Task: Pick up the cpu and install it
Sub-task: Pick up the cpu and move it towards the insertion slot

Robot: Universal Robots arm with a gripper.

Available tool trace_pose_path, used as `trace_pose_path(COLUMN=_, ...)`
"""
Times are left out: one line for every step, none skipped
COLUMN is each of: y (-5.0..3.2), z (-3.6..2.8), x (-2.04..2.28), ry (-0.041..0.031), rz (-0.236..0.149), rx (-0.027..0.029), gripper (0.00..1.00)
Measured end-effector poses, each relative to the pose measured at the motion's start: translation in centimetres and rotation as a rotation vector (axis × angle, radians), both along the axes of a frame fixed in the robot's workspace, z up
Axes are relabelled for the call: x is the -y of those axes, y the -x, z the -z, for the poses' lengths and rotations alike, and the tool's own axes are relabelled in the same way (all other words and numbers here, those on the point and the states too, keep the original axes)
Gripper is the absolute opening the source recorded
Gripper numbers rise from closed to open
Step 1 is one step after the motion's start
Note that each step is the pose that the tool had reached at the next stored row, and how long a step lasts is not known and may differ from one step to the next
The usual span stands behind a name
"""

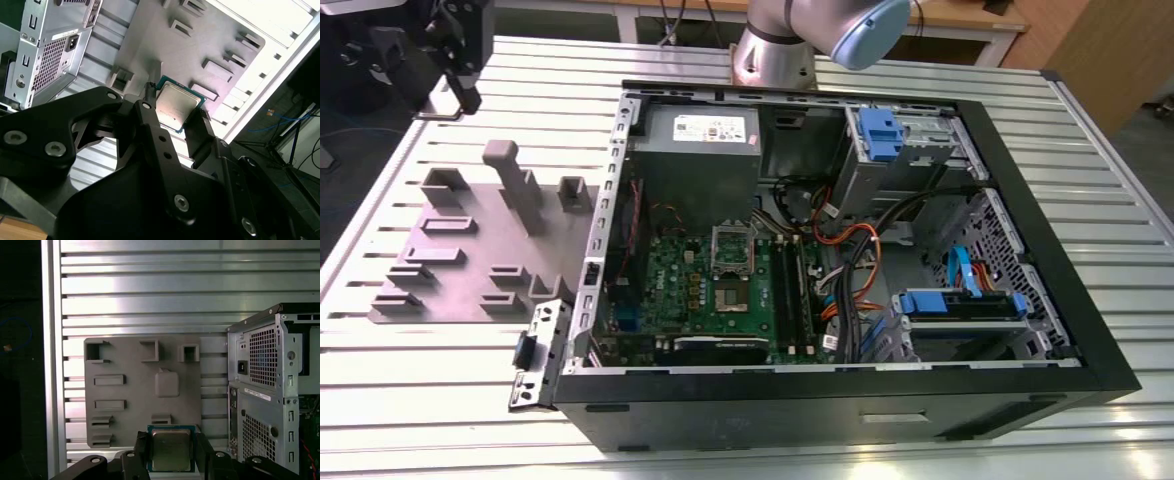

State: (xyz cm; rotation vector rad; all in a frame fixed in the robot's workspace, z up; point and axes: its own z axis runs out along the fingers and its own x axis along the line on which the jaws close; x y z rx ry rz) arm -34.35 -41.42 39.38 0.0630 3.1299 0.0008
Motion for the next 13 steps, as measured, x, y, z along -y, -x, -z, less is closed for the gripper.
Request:
trace_pose_path(y=-0.01, z=0.0, x=0.0, ry=0.0001, rz=0.0, rx=0.0, gripper=0.47)
trace_pose_path(y=-0.02, z=0.0, x=0.0, ry=0.0, rz=0.0, rx=-0.0001, gripper=0.47)
trace_pose_path(y=-0.05, z=0.0, x=0.0, ry=0.0001, rz=0.0, rx=0.0, gripper=0.47)
trace_pose_path(y=-0.08, z=0.0, x=0.0, ry=0.0, rz=0.0, rx=0.0, gripper=0.47)
trace_pose_path(y=-0.11, z=0.0, x=0.0, ry=0.0, rz=0.0, rx=0.0, gripper=0.47)
trace_pose_path(y=-0.12, z=0.0, x=0.0, ry=0.0, rz=0.0, rx=0.0, gripper=0.47)
trace_pose_path(y=-0.14, z=-0.01, x=0.0, ry=0.0001, rz=0.0, rx=-0.0001, gripper=0.47)
trace_pose_path(y=-0.19, z=0.0, x=0.0, ry=0.0, rz=0.0, rx=-0.0001, gripper=0.47)
trace_pose_path(y=-0.21, z=0.0, x=0.0, ry=0.0, rz=0.0, rx=0.0, gripper=0.47)
trace_pose_path(y=-0.22, z=0.0, x=0.0, ry=0.0001, rz=0.0, rx=0.0, gripper=0.47)
trace_pose_path(y=-0.25, z=0.0, x=0.0, ry=0.0, rz=0.0, rx=0.0, gripper=0.47)
trace_pose_path(y=-0.27, z=0.0, x=0.0, ry=0.0, rz=0.0, rx=0.0, gripper=0.47)
trace_pose_path(y=-0.29, z=0.0, x=0.0, ry=0.0, rz=0.0, rx=0.0, gripper=0.47)
